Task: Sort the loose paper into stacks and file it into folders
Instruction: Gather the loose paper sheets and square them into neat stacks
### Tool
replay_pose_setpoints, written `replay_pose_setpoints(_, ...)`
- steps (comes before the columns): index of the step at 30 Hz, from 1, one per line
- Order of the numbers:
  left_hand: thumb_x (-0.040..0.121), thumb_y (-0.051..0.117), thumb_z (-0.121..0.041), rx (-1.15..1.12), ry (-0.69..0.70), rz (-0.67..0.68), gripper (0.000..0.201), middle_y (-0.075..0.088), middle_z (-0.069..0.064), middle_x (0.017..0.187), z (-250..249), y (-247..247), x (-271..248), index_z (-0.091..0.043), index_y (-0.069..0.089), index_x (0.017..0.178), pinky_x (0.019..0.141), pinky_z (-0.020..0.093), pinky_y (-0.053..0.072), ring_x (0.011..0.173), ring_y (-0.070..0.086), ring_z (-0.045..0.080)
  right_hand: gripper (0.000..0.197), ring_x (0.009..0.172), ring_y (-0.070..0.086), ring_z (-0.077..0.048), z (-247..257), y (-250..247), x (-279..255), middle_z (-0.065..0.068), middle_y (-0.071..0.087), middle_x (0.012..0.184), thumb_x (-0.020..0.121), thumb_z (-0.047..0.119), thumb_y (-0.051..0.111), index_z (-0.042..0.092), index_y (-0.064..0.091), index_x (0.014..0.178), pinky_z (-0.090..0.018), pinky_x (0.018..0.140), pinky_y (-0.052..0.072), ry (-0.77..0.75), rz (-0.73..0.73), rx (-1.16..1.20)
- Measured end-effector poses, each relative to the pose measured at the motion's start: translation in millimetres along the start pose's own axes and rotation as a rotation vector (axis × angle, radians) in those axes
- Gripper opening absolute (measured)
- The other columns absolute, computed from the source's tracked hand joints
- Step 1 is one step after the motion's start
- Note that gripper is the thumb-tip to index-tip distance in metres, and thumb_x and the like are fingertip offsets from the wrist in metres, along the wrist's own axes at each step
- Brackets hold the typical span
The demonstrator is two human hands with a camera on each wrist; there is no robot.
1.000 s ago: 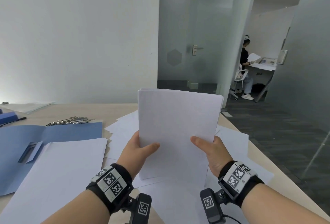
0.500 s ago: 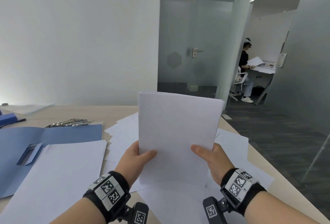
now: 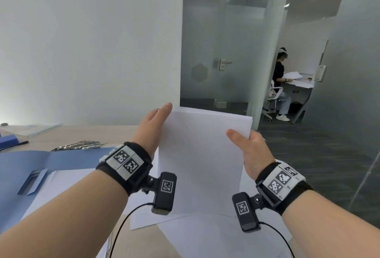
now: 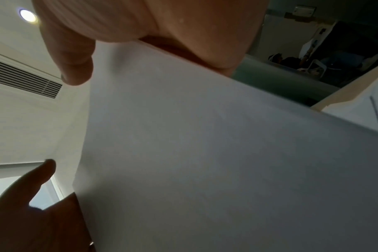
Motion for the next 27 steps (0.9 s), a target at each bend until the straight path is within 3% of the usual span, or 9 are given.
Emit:
replay_pose_setpoints(3, 0.076, 0.061, -0.071, 0.009, -0.055, -0.048, 0.058, 0.073, -0.002, 0.11, -3.0, 1.0, 5.8, -0.024, 0.071, 0.109, 0.101, 0.041, 0.049, 0.108, 0.067, 0.02, 0.009, 0.083, 0.074, -0.028, 3.7, 1.8, -0.1, -0.014, 0.077, 0.095, 0.088, 0.02, 0.072, 0.015, 0.079, 0.088, -0.044, 0.079, 0.058, -0.004, -0.011, -0.008)
replay_pose_setpoints(6, 0.087, 0.063, -0.054, -0.018, -0.07, -0.049, 0.033, 0.068, -0.002, 0.083, -2.7, 4.3, 7.9, -0.022, 0.071, 0.087, 0.08, 0.036, 0.048, 0.082, 0.064, 0.023, 0.009, 0.084, 0.074, -0.028, 3.0, 1.3, -1.5, -0.013, 0.078, 0.095, 0.091, 0.015, 0.069, 0.015, 0.078, 0.09, -0.042, 0.078, 0.058, 0.0, -0.009, -0.012)
replay_pose_setpoints(8, 0.092, 0.06, -0.047, -0.024, -0.066, -0.053, 0.028, 0.059, -0.002, 0.078, -1.6, 5.7, 7.6, -0.022, 0.065, 0.081, 0.076, 0.035, 0.043, 0.076, 0.056, 0.021, 0.008, 0.086, 0.074, -0.029, 0.9, 0.4, -2.1, -0.013, 0.077, 0.097, 0.091, 0.015, 0.069, 0.014, 0.077, 0.094, -0.045, 0.081, 0.058, 0.01, -0.012, -0.021)
replay_pose_setpoints(14, 0.067, 0.056, -0.056, -0.019, -0.12, -0.094, 0.045, 0.058, 0.004, 0.092, -0.4, -2.3, 6.7, -0.018, 0.067, 0.087, 0.082, 0.041, 0.04, 0.085, 0.053, 0.022, 0.015, 0.093, 0.073, -0.032, -7.1, -2.3, -4.0, -0.014, 0.077, 0.103, 0.09, 0.015, 0.072, 0.009, 0.075, 0.103, -0.047, 0.085, 0.058, 0.016, -0.014, -0.048)
replay_pose_setpoints(17, 0.072, 0.057, -0.057, -0.047, -0.102, -0.038, 0.044, 0.069, 0.003, 0.097, -6.2, 1.4, 3.3, -0.022, 0.077, 0.088, 0.082, 0.04, 0.045, 0.086, 0.061, 0.023, 0.014, 0.095, 0.073, -0.032, -10.6, -2.9, -5.8, -0.013, 0.077, 0.104, 0.084, 0.018, 0.078, 0.014, 0.078, 0.098, -0.046, 0.085, 0.059, 0.022, -0.005, -0.039)
replay_pose_setpoints(19, 0.077, 0.064, -0.061, -0.038, -0.043, -0.007, 0.045, 0.072, 0.0, 0.1, -5.5, 2.9, -2.2, -0.023, 0.075, 0.099, 0.084, 0.038, 0.05, 0.091, 0.067, 0.02, 0.01, 0.095, 0.074, -0.029, -13.4, -4.1, -8.9, -0.011, 0.077, 0.104, 0.088, 0.014, 0.074, 0.018, 0.079, 0.096, -0.044, 0.085, 0.058, 0.024, -0.004, -0.044)
replay_pose_setpoints(21, 0.082, 0.075, -0.053, -0.035, 0.005, 0.045, 0.042, 0.076, -0.003, 0.102, 3.9, 3.6, -9.7, -0.021, 0.071, 0.108, 0.081, 0.034, 0.055, 0.094, 0.072, 0.018, 0.013, 0.097, 0.074, -0.028, -19.5, -6.1, -13.2, -0.01, 0.077, 0.105, 0.091, 0.012, 0.069, 0.016, 0.077, 0.1, -0.042, 0.084, 0.058, 0.042, 0.001, -0.058)
replay_pose_setpoints(24, 0.075, 0.087, -0.036, 0.004, -0.006, 0.116, 0.048, 0.078, -0.001, 0.107, 34.6, 1.7, -19.2, -0.019, 0.068, 0.116, 0.086, 0.039, 0.057, 0.099, 0.074, 0.02, 0.015, 0.096, 0.074, -0.027, -30.5, -8.7, -21.1, -0.009, 0.078, 0.104, 0.092, 0.01, 0.068, 0.012, 0.075, 0.105, -0.038, 0.081, 0.057, 0.079, 0.0, -0.078)
replay_pose_setpoints(27, 0.068, 0.084, -0.034, 0.074, -0.061, 0.102, 0.051, 0.078, -0.003, 0.108, 67.6, -2.4, -23.0, -0.022, 0.069, 0.116, 0.094, 0.045, 0.056, 0.099, 0.074, 0.018, 0.013, 0.096, 0.074, -0.028, -39.8, -9.0, -25.9, -0.009, 0.078, 0.102, 0.092, 0.01, 0.068, 0.011, 0.076, 0.102, -0.036, 0.08, 0.058, 0.118, -0.016, -0.085)
Point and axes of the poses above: each hand's wrist, its own x-axis towards the middle knuckle, its own y-axis out of the palm, z = x × y, the point moved 5 cm from there along x, towards the middle knuckle
